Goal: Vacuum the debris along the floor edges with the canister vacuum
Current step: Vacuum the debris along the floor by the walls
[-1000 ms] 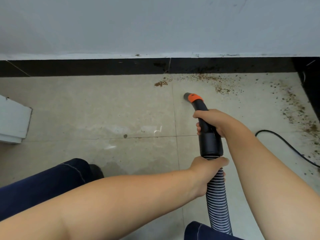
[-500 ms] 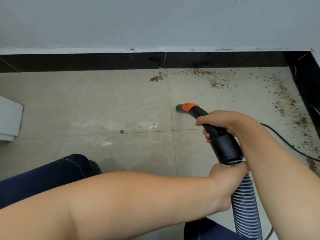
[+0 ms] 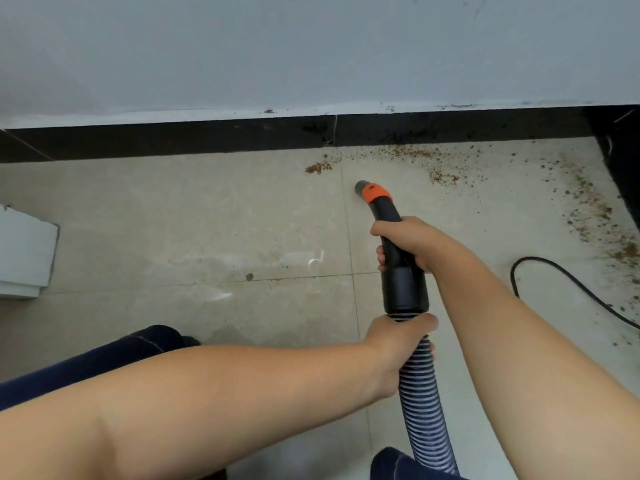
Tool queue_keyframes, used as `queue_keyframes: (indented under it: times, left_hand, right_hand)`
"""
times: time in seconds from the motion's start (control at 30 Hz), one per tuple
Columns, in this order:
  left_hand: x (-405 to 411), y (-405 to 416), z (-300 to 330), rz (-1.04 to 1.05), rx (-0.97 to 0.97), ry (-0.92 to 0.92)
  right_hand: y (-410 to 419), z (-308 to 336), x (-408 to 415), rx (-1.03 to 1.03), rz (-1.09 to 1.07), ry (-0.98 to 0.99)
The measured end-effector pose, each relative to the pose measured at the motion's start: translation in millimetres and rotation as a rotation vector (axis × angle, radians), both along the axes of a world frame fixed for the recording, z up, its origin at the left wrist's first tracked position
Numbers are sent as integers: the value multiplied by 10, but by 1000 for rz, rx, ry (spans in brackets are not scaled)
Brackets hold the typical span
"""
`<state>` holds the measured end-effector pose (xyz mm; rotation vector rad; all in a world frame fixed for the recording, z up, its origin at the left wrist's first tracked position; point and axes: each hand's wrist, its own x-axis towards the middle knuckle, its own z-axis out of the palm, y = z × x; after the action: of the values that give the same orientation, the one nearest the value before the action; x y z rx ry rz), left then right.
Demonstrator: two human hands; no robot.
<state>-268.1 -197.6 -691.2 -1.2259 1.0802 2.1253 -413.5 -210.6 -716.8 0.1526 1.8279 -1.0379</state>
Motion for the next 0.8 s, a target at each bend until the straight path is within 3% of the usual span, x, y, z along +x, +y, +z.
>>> queue_keyframes:
  times: [0.33, 0.8]
  left_hand:
    - [60, -443, -213, 125, -53, -12]
    - [-149, -430, -236, 50, -36, 28]
  right_hand:
    - [-673, -135, 136, -79, 132, 15]
    - [-435, -111, -160, -36, -84, 78]
